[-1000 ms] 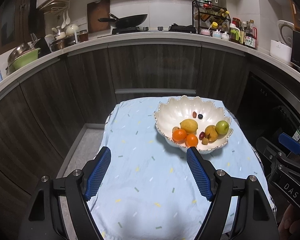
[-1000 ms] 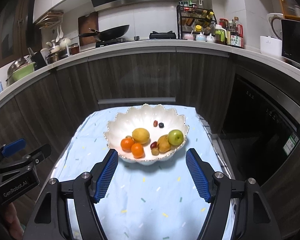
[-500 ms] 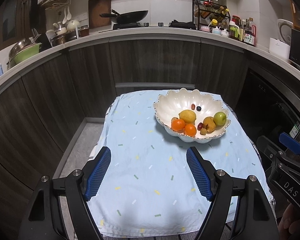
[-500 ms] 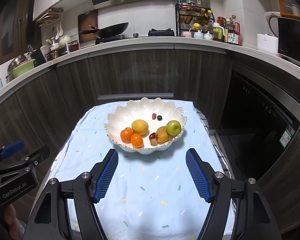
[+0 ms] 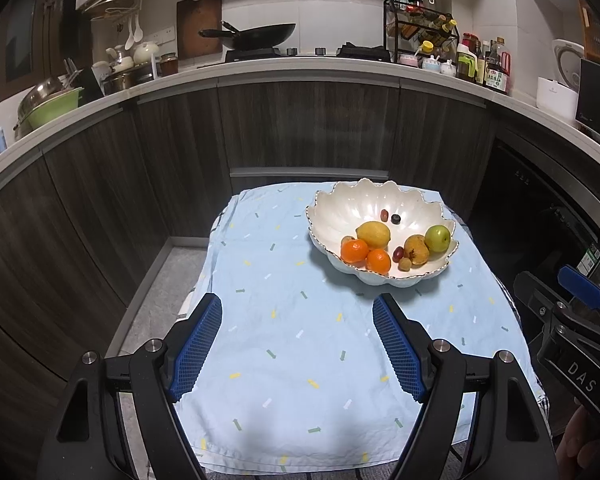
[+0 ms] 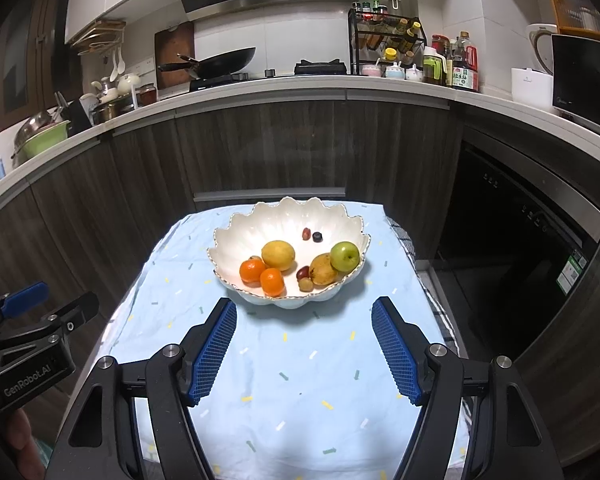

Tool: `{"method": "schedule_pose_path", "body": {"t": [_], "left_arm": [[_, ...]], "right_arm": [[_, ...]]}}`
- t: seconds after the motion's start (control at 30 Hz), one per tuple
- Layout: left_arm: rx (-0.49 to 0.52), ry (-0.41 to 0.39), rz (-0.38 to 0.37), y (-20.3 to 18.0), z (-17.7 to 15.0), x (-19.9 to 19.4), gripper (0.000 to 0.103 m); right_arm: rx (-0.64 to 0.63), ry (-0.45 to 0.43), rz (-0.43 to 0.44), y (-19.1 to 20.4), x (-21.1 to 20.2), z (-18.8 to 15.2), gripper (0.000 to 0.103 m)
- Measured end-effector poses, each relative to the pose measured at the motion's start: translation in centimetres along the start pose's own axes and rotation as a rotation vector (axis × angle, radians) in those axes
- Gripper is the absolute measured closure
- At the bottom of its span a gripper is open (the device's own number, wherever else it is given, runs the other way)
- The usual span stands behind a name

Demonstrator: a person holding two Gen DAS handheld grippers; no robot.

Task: Organize fruits

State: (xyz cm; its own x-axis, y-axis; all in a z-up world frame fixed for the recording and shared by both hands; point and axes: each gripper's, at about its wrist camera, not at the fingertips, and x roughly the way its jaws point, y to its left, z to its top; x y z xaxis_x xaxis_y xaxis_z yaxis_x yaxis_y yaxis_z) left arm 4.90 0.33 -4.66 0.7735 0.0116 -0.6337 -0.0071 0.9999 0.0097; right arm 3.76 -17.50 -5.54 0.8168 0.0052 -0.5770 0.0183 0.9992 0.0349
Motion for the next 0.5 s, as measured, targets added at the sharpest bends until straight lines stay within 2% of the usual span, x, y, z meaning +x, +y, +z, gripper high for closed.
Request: {"method": "schedule_pose_path", "body": {"t": [0.5], "left_arm": [[0.004,-0.001,0.001,0.04,0.38,-0.27,0.025]], "right_arm": [[0.001,0.001,0.001,0.04,0.06,-0.02,0.032]]}}
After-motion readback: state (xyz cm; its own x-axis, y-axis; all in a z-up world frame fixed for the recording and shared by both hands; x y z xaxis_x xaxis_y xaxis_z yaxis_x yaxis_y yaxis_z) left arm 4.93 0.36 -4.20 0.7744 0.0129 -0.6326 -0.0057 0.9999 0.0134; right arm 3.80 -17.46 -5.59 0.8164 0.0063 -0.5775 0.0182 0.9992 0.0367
